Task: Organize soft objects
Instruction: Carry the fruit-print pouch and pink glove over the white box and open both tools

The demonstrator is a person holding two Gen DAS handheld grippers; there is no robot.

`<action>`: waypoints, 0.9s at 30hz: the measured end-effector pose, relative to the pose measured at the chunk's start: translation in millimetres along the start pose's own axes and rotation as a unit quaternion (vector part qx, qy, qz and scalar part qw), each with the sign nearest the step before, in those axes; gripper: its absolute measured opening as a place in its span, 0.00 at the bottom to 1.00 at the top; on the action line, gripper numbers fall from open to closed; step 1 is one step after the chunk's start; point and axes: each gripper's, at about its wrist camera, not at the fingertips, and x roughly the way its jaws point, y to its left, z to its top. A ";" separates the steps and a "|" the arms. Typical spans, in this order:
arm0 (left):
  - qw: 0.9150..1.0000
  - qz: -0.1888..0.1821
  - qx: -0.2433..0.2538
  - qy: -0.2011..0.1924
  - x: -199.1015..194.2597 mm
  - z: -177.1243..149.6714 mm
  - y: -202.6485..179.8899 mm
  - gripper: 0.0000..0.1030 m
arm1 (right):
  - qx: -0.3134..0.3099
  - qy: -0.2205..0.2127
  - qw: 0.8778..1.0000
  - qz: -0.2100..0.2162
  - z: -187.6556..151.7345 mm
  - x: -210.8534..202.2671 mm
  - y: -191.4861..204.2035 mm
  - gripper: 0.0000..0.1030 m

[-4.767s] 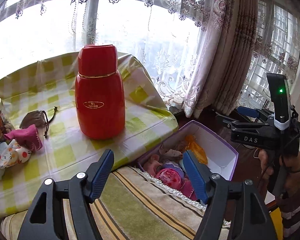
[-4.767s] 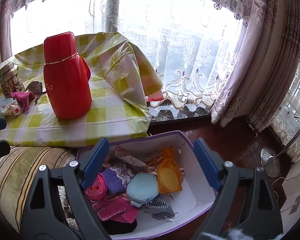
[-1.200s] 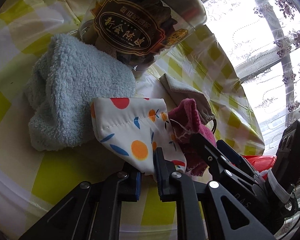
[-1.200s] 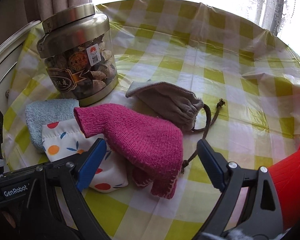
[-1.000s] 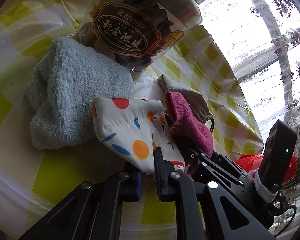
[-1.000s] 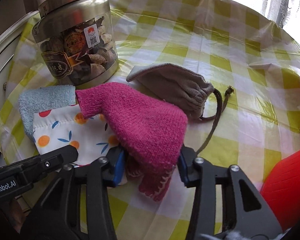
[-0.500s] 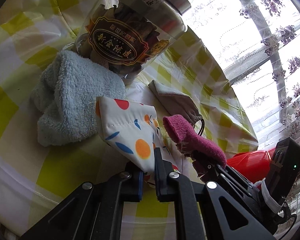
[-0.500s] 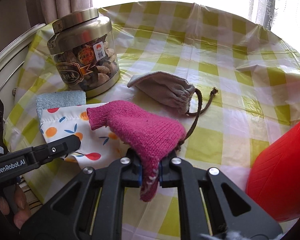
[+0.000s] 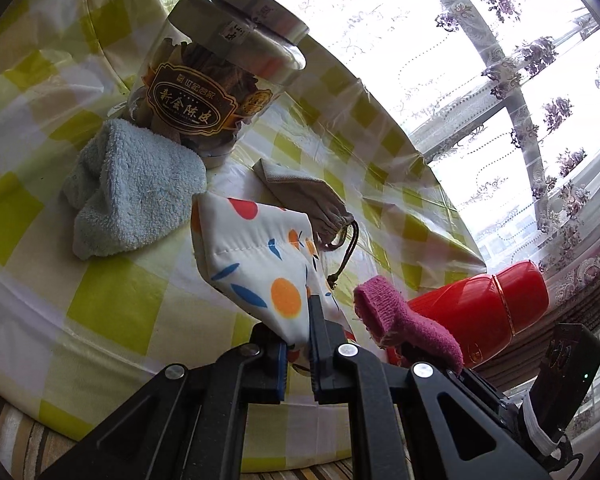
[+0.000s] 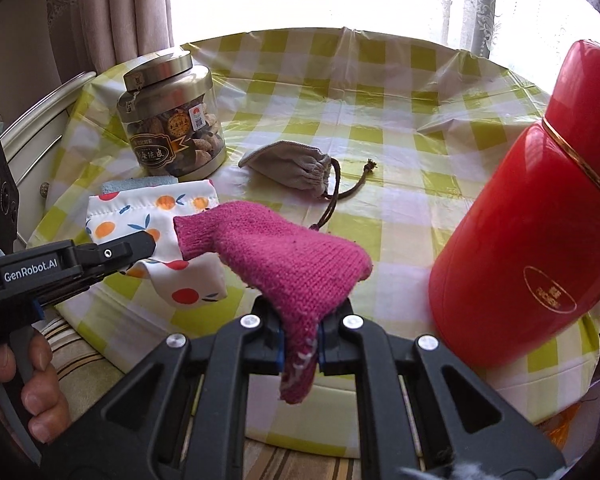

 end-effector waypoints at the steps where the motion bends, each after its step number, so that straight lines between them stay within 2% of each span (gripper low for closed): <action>1: 1.000 -0.002 0.003 0.001 -1.6 -2.6 -3.2 0.08 | 0.002 0.000 1.000 -0.003 -2.9 -4.2 -2.7 0.13; 15: 0.998 -0.029 0.046 0.030 -11.5 -42.5 -55.5 0.08 | 0.043 0.000 0.998 -0.047 -40.7 -65.0 -48.7 0.13; 27: 0.989 -0.076 0.102 0.077 -9.7 -84.0 -116.5 0.08 | 0.109 -0.017 0.989 -0.102 -83.6 -129.2 -124.2 0.13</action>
